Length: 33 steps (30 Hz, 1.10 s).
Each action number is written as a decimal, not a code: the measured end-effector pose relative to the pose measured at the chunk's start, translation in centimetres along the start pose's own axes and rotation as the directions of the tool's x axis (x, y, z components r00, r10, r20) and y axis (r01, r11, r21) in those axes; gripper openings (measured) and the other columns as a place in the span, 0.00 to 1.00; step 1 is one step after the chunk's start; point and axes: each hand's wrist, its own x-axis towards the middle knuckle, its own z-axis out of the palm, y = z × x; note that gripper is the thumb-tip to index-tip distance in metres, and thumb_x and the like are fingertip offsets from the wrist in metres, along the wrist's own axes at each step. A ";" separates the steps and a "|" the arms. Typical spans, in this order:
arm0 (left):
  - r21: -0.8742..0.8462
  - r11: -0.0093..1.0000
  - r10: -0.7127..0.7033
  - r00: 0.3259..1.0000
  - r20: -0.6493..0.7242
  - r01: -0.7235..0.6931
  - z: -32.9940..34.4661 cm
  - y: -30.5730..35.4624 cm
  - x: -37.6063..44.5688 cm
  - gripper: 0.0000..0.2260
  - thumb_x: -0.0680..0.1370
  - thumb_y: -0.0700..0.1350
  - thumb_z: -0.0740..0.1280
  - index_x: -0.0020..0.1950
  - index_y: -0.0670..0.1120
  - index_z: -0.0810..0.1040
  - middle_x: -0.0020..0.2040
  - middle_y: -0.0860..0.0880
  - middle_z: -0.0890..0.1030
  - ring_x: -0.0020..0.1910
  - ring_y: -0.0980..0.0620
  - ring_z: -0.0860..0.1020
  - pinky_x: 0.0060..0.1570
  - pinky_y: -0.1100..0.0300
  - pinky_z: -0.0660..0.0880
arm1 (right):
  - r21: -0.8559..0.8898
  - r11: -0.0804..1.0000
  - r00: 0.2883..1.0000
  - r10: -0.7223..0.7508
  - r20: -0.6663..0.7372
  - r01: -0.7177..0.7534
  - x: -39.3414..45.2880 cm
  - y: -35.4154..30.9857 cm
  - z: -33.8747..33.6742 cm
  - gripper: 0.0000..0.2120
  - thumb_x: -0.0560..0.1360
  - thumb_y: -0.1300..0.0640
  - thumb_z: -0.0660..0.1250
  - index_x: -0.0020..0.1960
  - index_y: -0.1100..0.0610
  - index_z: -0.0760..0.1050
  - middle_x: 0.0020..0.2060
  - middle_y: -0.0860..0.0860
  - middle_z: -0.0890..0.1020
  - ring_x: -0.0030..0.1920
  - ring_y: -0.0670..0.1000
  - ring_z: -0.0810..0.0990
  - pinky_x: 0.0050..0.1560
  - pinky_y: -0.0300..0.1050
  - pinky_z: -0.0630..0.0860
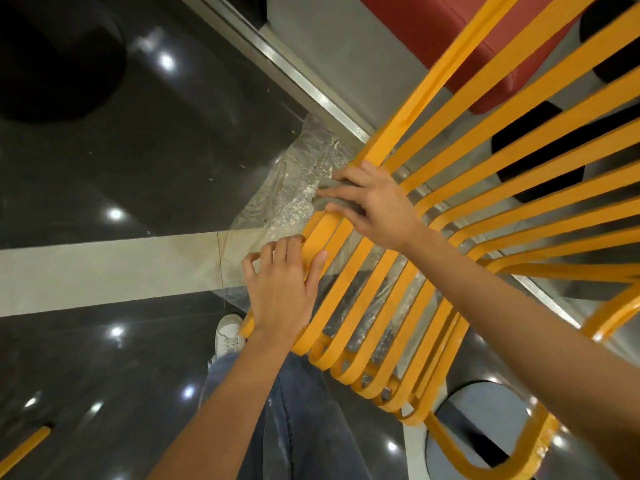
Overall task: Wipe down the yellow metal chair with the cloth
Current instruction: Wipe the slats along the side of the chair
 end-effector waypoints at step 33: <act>0.006 1.000 -0.030 0.994 -0.102 0.030 0.8 -0.3 -0.9 0.29 0.82 0.62 0.55 0.74 0.43 0.62 0.60 0.49 0.77 0.58 0.49 0.76 0.65 0.44 0.65 | -0.115 0.987 0.966 0.135 0.222 -0.112 1.6 -4.5 1.6 0.16 0.82 0.45 0.54 0.47 0.49 0.78 0.42 0.46 0.83 0.48 0.51 0.80 0.64 0.51 0.60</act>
